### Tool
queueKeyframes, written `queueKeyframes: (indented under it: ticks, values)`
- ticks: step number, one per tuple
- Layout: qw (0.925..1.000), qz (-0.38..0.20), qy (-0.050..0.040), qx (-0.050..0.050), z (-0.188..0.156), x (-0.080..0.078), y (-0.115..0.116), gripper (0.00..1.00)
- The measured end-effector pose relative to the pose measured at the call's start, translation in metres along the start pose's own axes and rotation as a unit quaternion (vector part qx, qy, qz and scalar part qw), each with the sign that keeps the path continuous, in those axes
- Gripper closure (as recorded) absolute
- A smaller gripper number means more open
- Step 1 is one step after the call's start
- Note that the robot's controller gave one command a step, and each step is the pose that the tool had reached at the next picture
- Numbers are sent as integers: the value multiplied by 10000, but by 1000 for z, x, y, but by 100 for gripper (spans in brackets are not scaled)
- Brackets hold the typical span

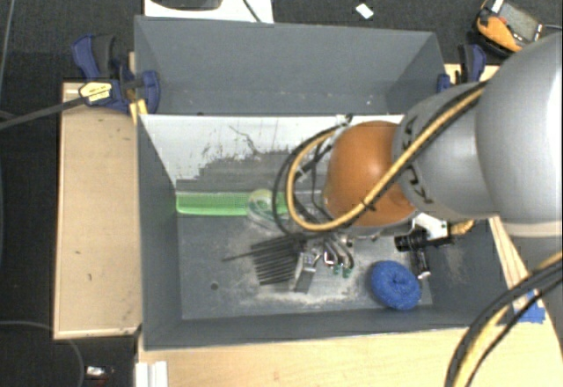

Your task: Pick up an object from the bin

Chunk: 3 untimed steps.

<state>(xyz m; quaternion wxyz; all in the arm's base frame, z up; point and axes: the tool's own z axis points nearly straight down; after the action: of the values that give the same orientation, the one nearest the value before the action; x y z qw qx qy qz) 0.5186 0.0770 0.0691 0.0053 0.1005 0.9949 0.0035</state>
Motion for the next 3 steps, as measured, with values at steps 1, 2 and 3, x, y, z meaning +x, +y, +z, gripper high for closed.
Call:
queueKeyframes:
  ticks: [1,2,3]
  values:
    - [9983,581,14,18,-4,5,2,100]
    - [9983,587,14,17,-4,5,2,100]
    - [9982,600,8,16,-22,5,2,100]
